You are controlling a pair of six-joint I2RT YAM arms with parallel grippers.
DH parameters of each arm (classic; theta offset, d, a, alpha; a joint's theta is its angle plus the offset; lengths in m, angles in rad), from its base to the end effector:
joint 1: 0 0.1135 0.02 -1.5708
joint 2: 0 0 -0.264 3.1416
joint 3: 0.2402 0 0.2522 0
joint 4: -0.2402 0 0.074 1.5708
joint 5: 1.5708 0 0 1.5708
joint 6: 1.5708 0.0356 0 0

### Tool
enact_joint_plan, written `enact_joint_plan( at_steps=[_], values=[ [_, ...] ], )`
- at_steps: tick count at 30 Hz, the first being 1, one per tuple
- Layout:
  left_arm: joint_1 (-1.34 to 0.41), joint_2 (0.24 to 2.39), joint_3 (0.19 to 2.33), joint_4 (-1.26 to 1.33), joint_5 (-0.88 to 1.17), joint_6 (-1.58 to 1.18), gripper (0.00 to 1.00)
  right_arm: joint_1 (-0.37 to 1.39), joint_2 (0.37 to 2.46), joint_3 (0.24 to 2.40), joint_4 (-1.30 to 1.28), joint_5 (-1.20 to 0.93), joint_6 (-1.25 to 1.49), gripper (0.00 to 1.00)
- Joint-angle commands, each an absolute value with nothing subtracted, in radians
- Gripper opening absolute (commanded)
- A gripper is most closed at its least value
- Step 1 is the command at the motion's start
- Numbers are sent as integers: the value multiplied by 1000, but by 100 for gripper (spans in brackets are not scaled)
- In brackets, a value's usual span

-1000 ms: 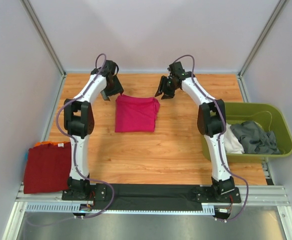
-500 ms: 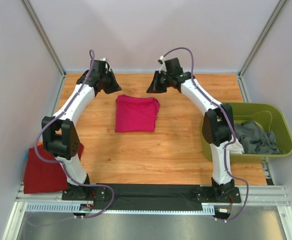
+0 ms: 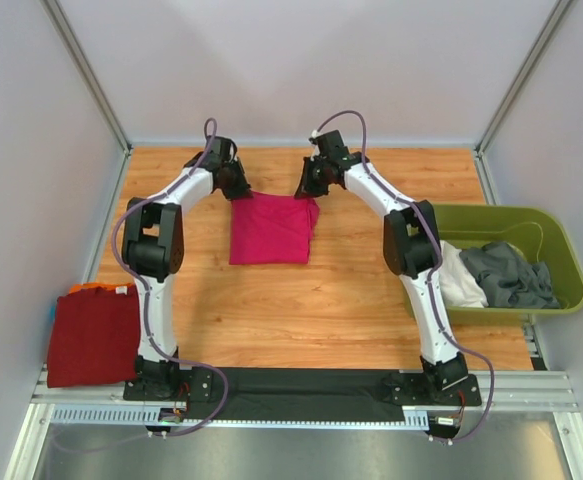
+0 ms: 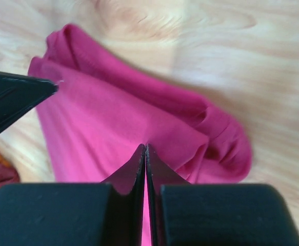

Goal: Fold and stack the t-shirts
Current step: Fold the tshirt

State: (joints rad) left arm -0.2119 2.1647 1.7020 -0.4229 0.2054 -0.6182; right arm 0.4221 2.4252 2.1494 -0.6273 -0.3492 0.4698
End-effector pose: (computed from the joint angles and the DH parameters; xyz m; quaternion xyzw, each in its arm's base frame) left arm 0.4703 -0.1086 0.1924 -0.1553 0.9246 -0.2231 0.2669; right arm 0.4855 0.2314 0.1935 -0.0347 0.9315 0.2873 0.2204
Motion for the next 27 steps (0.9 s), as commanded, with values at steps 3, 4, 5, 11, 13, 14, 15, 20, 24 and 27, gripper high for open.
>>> enact_joint_plan(
  at_steps=[3,4,5,11,13,14,15,20,24,27],
  values=[
    [-209,2226,1764,-312,157,-636,0,413,2479,2223,-528,-272,457,6],
    [-209,2235,1767,-307,152,-640,0,411,2488,2236,-517,-275,460,7],
    [-207,2246,1778,-310,147,-643,0,408,2509,2246,-509,-272,465,7],
    [-206,2318,1832,-360,121,-626,0,403,2539,2272,-518,-265,457,6],
    [-207,2322,1836,-362,121,-603,0,403,2533,2275,-518,-261,446,6],
    [-207,2316,1848,-367,120,-592,0,402,2520,2284,-525,-253,437,7],
    [-204,2310,1859,-371,117,-577,0,399,2514,2292,-525,-253,433,8],
    [-199,2237,1962,-423,89,-456,27,385,2435,2371,-549,-256,396,19],
    [-201,2109,2003,-501,29,-377,63,374,2333,2378,-560,-230,364,56],
    [-201,1985,1936,-567,11,-356,81,374,2248,2339,-618,-193,330,95]
  ],
)
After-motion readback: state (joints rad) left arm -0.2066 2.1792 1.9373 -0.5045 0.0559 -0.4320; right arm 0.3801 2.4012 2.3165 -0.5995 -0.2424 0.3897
